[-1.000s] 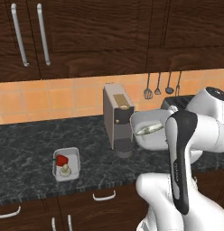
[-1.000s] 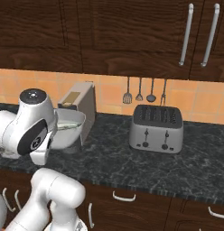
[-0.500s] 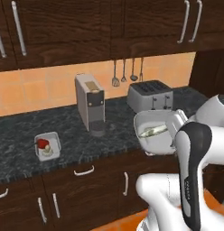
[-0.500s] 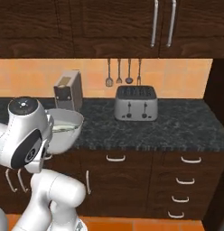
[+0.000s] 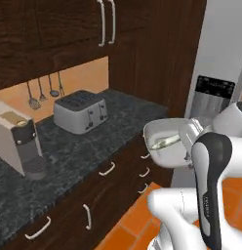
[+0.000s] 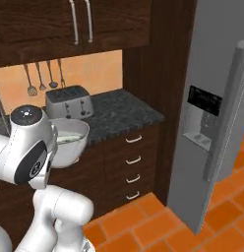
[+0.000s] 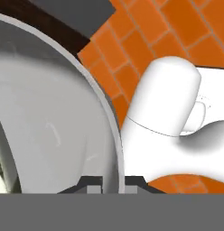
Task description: Take the meat container that has the fish and place it on the second highest rack of the freezer. Then take the vegetable container that has the bell pepper and mushroom and place it on the highest rack of the freezer.
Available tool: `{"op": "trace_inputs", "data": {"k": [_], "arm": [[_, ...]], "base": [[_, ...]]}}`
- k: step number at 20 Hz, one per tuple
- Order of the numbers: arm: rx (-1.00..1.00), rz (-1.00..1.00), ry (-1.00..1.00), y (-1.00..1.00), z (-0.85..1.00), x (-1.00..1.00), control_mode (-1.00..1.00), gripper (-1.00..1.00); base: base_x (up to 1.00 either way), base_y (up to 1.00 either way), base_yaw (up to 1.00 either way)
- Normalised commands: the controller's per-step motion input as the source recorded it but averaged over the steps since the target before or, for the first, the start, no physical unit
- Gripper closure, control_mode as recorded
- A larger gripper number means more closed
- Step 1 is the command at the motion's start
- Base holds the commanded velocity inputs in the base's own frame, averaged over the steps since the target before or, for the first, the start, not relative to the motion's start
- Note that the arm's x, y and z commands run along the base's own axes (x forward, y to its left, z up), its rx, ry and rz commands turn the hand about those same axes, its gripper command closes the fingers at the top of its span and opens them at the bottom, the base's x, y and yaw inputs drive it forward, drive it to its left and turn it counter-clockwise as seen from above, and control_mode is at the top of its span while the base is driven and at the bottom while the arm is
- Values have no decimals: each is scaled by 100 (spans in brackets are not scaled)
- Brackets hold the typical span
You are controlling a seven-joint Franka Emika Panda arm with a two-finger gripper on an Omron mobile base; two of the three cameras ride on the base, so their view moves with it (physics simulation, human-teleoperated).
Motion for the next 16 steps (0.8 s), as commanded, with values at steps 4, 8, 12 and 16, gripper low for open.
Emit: {"op": "trace_inputs", "data": {"k": [4, 8, 12, 16], "arm": [[0, 0, 0, 0, 0, 0, 100, 100], [0, 0, 0, 0, 0, 0, 100, 100], [0, 0, 0, 0, 0, 0, 100, 100], [0, 0, 0, 0, 0, 0, 100, 100]], "base": [[-20, 0, -100], [-14, -13, -92], [6, -70, -68], [53, -41, -4]]}}
